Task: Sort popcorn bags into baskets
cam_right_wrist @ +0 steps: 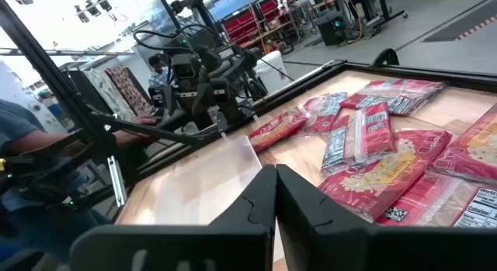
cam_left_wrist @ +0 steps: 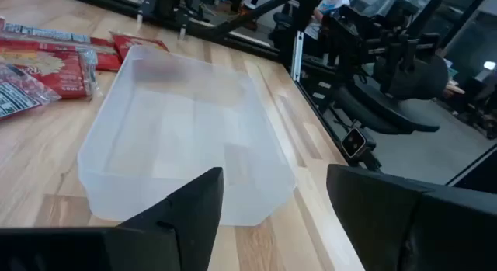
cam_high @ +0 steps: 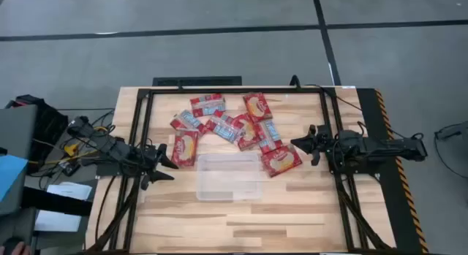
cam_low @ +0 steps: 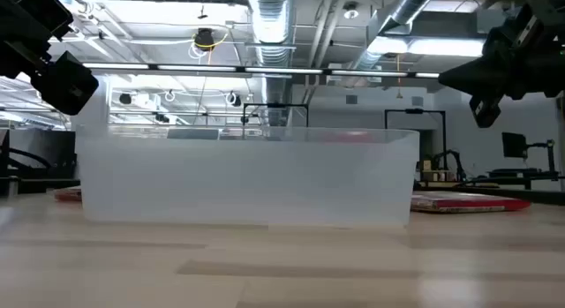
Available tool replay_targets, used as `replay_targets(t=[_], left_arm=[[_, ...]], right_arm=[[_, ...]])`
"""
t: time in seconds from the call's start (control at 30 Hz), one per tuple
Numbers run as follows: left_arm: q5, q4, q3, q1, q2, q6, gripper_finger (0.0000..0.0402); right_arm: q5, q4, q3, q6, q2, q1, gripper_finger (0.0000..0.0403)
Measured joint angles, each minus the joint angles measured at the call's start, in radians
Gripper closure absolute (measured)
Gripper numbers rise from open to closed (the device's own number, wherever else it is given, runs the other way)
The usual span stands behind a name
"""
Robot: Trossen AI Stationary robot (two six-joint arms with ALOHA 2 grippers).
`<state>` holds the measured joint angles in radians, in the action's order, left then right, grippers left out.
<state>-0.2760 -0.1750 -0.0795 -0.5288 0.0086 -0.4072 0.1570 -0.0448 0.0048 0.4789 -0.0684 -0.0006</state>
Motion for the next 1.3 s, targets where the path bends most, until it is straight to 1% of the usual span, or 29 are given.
replay_targets(t=[0.37, 0.67, 1.07, 1.3], left_arm=[[0.0, 0.0, 0.0, 0.0, 0.0, 0.0, 0.018], [0.0, 0.0, 0.0, 0.0, 0.0, 0.0, 0.018], [0.0, 0.0, 0.0, 0.0, 0.0, 0.0, 0.018], [0.0, 0.0, 0.0, 0.0, 0.0, 0.0, 0.018]], right_arm=[[0.0, 0.0, 0.0, 0.0, 0.0, 0.0, 0.0375], [0.0, 0.0, 0.0, 0.0, 0.0, 0.0, 0.0366], [0.0, 0.0, 0.0, 0.0, 0.0, 0.0, 0.0375], [0.0, 0.0, 0.0, 0.0, 0.0, 0.0, 0.0368]])
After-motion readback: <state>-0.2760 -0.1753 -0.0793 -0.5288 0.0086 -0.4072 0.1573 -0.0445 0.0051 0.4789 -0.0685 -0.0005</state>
